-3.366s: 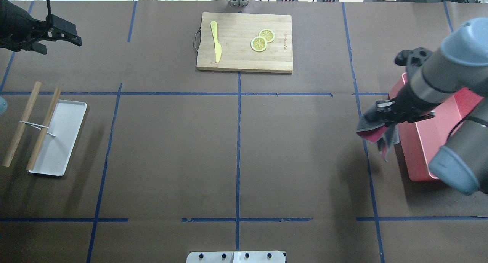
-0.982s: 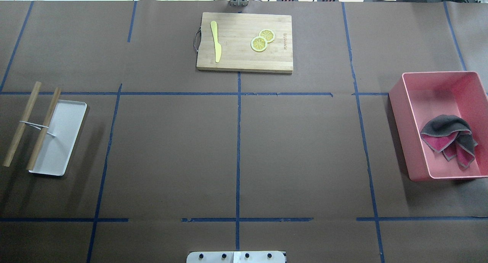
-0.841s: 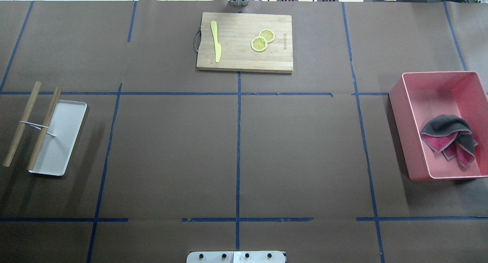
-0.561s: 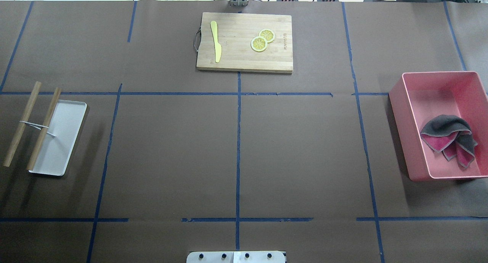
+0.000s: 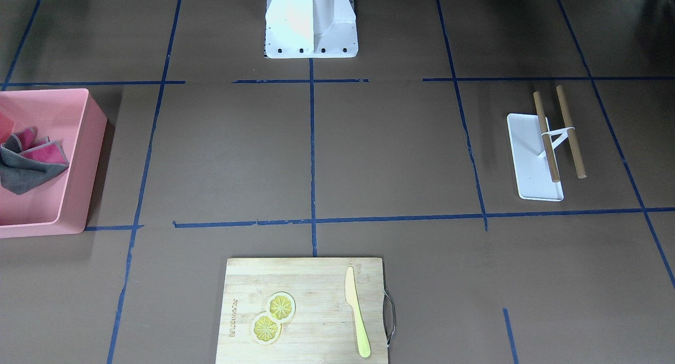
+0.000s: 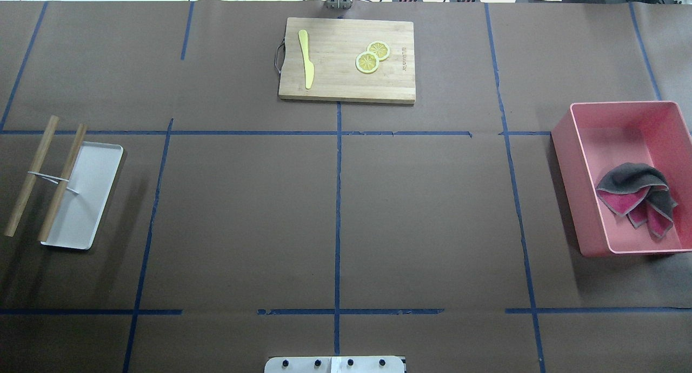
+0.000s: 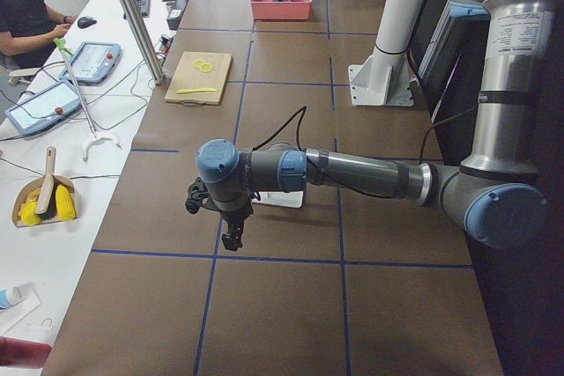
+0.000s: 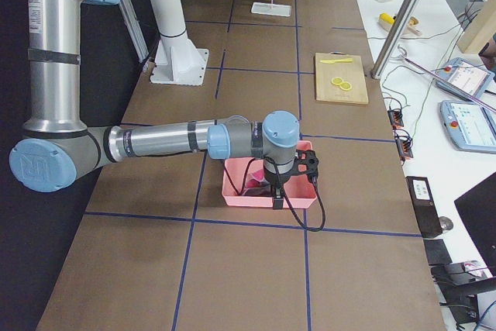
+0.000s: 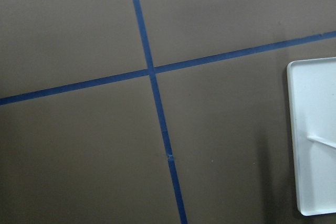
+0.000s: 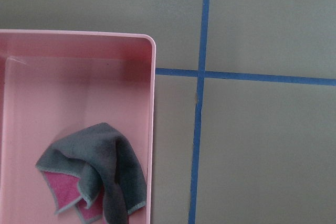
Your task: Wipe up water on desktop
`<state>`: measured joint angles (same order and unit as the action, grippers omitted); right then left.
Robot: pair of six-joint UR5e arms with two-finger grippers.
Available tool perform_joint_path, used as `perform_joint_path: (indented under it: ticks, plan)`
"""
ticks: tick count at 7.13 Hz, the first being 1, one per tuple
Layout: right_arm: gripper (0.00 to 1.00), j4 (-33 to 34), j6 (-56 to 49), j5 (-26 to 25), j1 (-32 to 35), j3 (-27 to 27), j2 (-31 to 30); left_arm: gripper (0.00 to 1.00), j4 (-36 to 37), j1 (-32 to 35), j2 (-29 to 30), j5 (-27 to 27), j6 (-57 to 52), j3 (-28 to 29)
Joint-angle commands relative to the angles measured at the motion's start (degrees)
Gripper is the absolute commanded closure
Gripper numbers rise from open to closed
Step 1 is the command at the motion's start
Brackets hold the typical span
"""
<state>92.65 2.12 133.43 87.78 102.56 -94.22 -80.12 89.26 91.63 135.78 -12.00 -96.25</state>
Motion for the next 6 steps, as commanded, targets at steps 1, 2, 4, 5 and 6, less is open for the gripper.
perform_joint_path:
  ticks: [1, 2, 4, 5, 6]
  plan:
    - [0.00, 0.0, 0.1, 0.1, -0.1, 0.1, 0.0, 0.00, 0.0, 0.0, -0.1, -1.8, 0.6, -0.2]
    - [0.00, -0.1, 0.1, 0.1, 0.0, 0.1, 0.0, 0.00, 0.0, 0.0, 0.0, -5.2, 0.6, -0.2]
    - [0.00, -0.2, 0.0, 0.1, 0.0, 0.1, 0.0, 0.00, -0.2, 0.1, -0.8, -4.6, 0.3, 0.1]
    - [0.00, -0.3, 0.1, 0.1, 0.0, 0.1, 0.0, 0.00, -0.4, 0.1, -0.8, -4.8, 0.6, -0.5]
    - [0.00, -0.3, 0.1, 0.1, 0.0, 0.1, 0.0, 0.00, 0.0, 0.2, -0.9, -4.5, 0.4, -0.6]
